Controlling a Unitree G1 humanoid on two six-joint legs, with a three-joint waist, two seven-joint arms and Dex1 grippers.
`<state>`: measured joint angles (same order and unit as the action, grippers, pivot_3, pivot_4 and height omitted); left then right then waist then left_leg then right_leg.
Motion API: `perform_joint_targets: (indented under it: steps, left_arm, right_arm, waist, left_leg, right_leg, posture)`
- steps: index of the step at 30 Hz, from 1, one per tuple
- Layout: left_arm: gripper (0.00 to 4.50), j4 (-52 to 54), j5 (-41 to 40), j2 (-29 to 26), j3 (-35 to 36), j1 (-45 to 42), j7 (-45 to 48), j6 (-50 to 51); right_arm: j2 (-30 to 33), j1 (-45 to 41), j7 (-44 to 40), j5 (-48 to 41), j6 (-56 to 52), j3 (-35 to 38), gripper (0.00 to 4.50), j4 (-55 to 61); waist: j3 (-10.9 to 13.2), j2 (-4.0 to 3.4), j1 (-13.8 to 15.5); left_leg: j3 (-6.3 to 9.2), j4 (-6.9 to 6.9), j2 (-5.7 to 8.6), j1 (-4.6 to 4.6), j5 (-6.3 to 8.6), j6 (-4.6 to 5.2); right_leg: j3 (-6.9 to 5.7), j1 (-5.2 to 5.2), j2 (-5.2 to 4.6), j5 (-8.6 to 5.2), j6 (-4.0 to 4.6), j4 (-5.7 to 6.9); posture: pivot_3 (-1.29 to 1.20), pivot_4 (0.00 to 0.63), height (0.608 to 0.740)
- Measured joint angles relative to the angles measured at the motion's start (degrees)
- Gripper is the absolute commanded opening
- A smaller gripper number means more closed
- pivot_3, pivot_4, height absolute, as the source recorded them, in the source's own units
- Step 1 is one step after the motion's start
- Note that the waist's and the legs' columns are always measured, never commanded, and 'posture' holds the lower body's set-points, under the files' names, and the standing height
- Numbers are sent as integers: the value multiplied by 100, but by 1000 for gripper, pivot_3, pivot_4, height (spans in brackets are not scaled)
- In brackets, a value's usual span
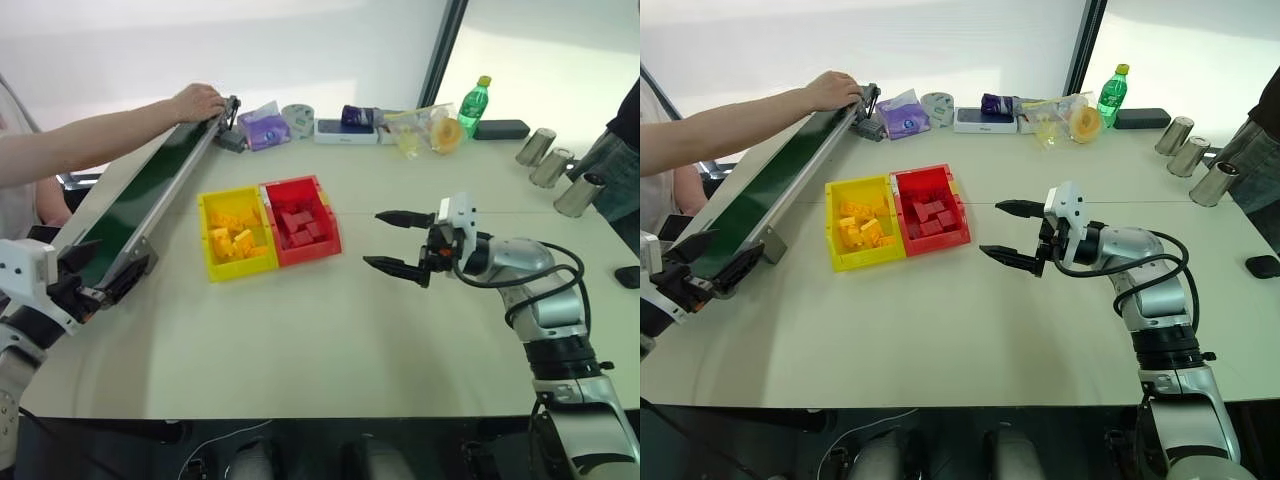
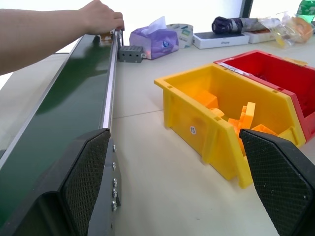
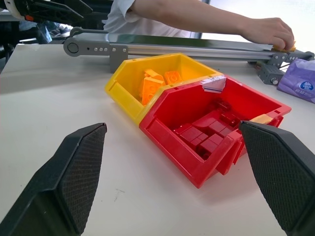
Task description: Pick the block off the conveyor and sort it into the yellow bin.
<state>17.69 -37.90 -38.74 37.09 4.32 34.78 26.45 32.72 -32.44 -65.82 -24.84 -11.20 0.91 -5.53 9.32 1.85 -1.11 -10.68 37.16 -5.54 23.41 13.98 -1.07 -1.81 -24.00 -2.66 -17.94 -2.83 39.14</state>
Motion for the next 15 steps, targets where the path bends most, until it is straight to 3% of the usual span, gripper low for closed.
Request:
perform_joint_targets:
  steps: [15]
  left_arm:
    - [4424, 4, 222, 107, -46, -9, -15, -272]
  right_arm:
    - [0, 0, -114, 49, 160, 0, 4500, -153]
  waist:
    - [0, 0, -1]
  left_leg:
    - [0, 0, 0, 0, 0, 0]
  right_leg:
    - [0, 0, 0, 0, 0, 0]
  posture:
    - [0, 150, 740]
